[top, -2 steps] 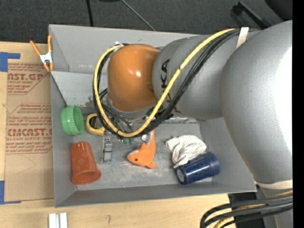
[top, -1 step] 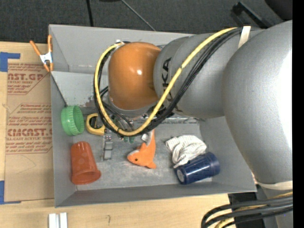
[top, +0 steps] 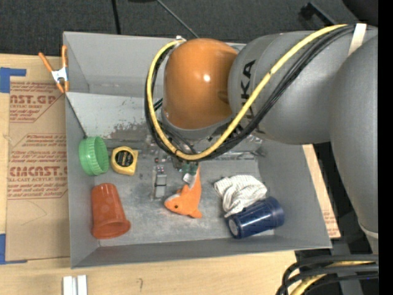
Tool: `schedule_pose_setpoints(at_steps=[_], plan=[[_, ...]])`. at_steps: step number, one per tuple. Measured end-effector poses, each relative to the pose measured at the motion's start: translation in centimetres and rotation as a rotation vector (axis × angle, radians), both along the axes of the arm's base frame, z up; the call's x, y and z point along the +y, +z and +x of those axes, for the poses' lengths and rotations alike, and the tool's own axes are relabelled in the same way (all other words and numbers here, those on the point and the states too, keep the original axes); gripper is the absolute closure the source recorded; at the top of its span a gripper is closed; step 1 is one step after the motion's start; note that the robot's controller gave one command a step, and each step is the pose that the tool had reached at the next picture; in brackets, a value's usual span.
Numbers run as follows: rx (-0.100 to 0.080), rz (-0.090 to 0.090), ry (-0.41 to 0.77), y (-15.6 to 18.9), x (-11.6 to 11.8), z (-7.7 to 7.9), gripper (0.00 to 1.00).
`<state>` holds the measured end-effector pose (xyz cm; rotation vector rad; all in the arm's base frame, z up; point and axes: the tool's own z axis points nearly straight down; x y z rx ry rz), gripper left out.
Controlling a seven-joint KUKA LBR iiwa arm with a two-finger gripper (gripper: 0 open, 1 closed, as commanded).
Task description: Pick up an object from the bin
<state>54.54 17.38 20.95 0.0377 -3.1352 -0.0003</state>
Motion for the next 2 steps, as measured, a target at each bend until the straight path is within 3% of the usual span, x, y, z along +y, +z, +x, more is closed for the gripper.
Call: schedule_pose_setpoints(at_steps=[1, 2], plan=[[-0.01, 0.0, -0.003, 4.04, -3.66, 0.05, 0.0], [-0.02, 0.002, -0.003, 3.82, -3.88, -0.01, 0.0]])
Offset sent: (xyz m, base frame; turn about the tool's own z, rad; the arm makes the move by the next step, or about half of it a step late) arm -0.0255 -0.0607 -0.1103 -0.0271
